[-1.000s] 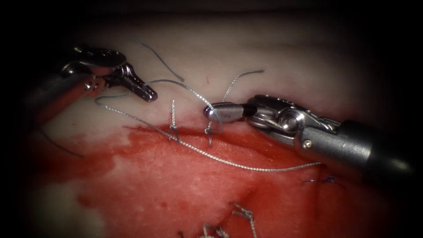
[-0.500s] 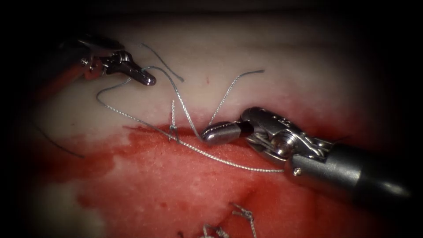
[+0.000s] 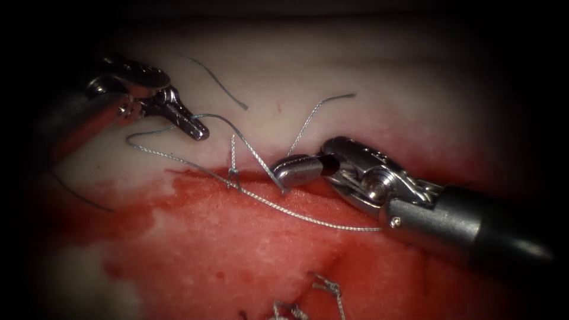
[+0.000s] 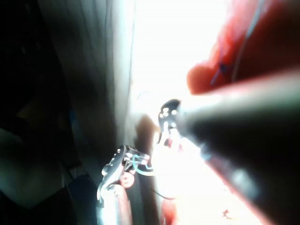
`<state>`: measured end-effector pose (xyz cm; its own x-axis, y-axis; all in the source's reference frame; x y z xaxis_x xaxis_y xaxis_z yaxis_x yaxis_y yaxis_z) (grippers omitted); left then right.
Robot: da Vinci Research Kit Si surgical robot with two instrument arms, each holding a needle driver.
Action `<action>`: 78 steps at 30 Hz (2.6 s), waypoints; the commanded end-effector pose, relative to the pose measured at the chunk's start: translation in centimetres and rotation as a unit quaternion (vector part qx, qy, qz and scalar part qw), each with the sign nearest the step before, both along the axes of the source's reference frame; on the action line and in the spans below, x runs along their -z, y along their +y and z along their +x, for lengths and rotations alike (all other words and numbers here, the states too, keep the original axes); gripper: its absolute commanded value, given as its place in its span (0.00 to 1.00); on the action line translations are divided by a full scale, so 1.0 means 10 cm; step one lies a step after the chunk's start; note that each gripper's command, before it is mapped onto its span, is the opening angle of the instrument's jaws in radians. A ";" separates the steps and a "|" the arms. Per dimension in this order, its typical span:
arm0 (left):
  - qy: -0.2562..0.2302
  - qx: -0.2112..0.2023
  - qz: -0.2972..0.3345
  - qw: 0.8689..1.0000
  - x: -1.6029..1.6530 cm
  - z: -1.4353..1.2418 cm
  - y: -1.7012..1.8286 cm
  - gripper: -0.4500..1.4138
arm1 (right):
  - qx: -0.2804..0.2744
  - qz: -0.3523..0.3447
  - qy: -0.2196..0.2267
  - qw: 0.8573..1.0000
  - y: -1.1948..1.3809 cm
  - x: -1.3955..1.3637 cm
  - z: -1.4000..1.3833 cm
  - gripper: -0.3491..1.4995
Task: Wound Closure
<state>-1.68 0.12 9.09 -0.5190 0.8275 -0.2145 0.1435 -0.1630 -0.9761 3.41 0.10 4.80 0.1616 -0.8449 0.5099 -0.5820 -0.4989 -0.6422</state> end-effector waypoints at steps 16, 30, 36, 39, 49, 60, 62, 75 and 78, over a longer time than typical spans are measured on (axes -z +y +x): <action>0.041 -0.097 -0.145 0.984 0.009 0.001 0.003 0.00 | 0.010 -0.002 -0.075 0.997 0.020 0.003 0.006 0.00; 0.067 -0.076 -0.100 0.990 0.033 0.023 0.036 0.00 | -0.050 0.090 -0.232 0.967 0.062 0.050 -0.046 0.00; 0.043 -0.062 -0.100 0.992 0.049 0.014 0.029 0.00 | 0.020 0.039 -0.220 0.975 0.054 0.056 -0.046 0.08; 0.022 -0.050 -0.105 0.993 0.044 0.008 0.030 0.00 | -0.001 -0.076 -0.201 0.977 0.041 0.067 -0.045 0.71; -0.053 -0.015 -0.164 0.985 0.046 0.001 0.030 0.00 | 0.075 -0.178 -0.255 0.948 0.012 0.087 -0.009 0.73; -0.082 -0.006 -0.196 0.977 0.050 -0.001 0.028 0.06 | 0.069 -0.054 -0.331 0.939 0.029 0.069 -0.006 0.00; -0.085 -0.003 -0.199 0.976 0.048 0.003 0.029 0.31 | 0.059 -0.049 -0.336 0.939 0.036 0.066 -0.013 0.00; -0.089 0.018 -0.190 0.978 0.049 0.025 0.035 0.31 | 0.027 -0.025 -0.305 0.952 0.058 0.061 -0.043 0.00; -0.089 0.023 -0.186 0.978 0.043 0.028 0.040 0.33 | 0.030 -0.025 -0.303 0.952 0.057 0.062 -0.045 0.00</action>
